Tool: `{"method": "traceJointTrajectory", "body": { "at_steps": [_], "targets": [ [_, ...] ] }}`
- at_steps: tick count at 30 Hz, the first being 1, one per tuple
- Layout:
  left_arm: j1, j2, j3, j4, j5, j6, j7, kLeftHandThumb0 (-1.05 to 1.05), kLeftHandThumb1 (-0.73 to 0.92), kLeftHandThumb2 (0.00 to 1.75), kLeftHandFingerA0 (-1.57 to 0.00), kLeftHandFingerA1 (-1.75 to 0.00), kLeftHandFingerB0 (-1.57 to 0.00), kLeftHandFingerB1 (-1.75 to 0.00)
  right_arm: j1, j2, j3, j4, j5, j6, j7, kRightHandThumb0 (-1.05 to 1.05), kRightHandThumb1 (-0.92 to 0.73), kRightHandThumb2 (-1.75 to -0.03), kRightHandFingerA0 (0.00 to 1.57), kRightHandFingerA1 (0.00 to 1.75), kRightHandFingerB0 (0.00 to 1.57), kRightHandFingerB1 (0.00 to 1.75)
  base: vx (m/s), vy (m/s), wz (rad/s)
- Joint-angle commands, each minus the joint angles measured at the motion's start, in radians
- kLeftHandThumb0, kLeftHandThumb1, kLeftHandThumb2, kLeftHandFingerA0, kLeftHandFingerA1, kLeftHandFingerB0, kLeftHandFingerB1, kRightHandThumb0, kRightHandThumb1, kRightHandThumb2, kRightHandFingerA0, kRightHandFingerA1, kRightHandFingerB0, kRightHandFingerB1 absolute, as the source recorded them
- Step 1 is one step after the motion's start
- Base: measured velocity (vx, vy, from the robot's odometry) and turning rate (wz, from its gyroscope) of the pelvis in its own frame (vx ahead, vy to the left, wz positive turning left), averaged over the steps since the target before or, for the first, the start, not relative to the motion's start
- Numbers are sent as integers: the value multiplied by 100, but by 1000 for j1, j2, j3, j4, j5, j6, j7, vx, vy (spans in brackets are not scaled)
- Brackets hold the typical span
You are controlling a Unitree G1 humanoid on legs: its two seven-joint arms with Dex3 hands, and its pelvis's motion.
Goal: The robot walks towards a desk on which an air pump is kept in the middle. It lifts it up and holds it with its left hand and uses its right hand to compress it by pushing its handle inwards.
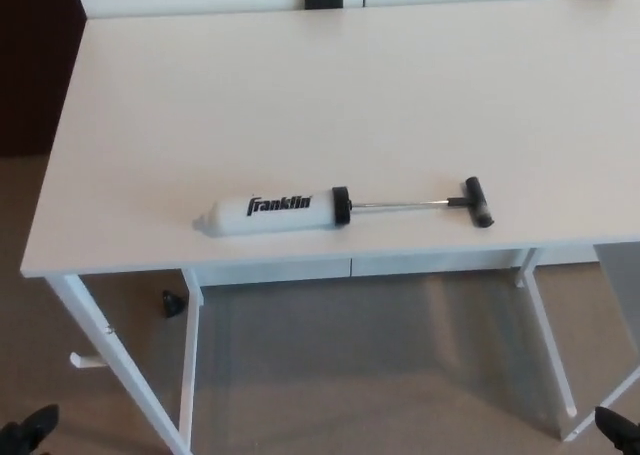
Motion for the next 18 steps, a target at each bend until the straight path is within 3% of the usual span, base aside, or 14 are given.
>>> {"method": "traceJointTrajectory", "body": {
  "at_steps": [1, 11, 18],
  "targets": [
    [1, 14, 5, 9, 9, -12, -8, -71, 73, 103, 0, -28, 0, -21, -4, -7, 1, -3, -6, 4, -1, -74, -80, -108, 4, 40, 0, 24, 0, 0, 0],
    [-3, 16, 3, 9, 13, -12, -7, -72, 73, 102, -2, -29, -2, -21, -9, -7, 2, -13, -5, 18, -3, -76, -79, -108, 5, 41, 0, 24, -3, 168, -1],
    [-11, 16, 0, 7, 23, -8, 3, -76, 73, 100, -5, -33, -5, -20, -18, -7, 3, 1, -12, 4, -8, -77, -80, -109, 5, 44, 0, 25, 23, 25, 4]
  ]
}}
